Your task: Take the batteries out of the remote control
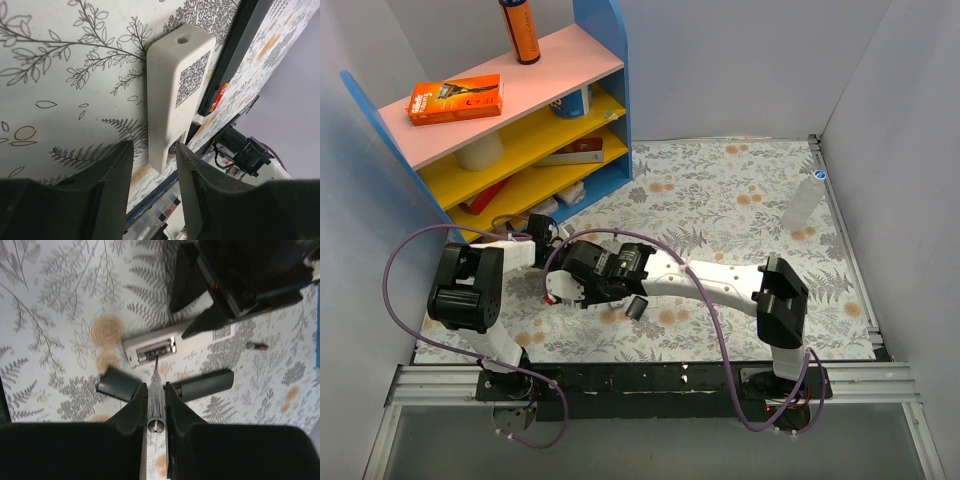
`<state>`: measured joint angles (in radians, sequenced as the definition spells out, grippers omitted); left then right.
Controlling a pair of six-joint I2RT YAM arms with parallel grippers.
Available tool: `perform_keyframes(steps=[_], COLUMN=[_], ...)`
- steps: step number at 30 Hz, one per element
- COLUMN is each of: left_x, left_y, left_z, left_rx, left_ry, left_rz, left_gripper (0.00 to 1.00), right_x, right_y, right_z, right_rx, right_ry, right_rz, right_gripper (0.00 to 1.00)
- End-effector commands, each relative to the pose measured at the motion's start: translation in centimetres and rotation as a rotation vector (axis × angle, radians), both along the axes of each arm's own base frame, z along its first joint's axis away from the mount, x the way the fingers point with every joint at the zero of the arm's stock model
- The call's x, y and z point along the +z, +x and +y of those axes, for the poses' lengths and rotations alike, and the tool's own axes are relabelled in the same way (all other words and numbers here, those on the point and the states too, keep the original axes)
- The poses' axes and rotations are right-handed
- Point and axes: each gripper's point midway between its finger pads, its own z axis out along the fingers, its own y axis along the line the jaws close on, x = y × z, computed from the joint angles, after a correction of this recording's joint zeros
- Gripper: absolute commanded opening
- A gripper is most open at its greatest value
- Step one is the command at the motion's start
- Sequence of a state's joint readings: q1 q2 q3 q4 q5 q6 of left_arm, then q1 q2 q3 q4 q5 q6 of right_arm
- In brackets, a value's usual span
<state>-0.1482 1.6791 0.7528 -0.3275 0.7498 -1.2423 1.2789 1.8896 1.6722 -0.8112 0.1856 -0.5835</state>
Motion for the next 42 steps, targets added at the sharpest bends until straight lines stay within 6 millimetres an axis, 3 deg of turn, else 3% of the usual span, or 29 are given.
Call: perform_keyframes(steps=[1,9,22,29,42], left_x=[0.1,-0.7,-2.0,-2.8,-2.9], left_y=[0.6,0.4,0.2,-0.2,-0.3], left_z=[-0.3,-0.1,0.5,0.9,1.1], left_rx=[-0.014,-0.01,0.003,0.008,0.011], left_ry=[-0.009,0.009,0.063,0.095,0.106], left_rz=[-0.022,0.008,0.049,0.075,0.078], left_gripper=[0.39,0.38,0.38,0.33,0.27], right_x=[-2.2,-2.2,-2.6,-1.9,-2.5], right_y=[-0.1,1.6,4.0,3.8,4.7], right_z=[4.2,2.0,-3.5,-3.9,-6.0], right_rx=[0.05,-0.043,-0.207,-0.215,-0.278], right_ry=[0.109,0.187,0.29,0.361,0.441], right_rz=[0.028,0.083,0.119,0.154,0.248], right_gripper=[0.01,0.01,0.01,0.01,0.01])
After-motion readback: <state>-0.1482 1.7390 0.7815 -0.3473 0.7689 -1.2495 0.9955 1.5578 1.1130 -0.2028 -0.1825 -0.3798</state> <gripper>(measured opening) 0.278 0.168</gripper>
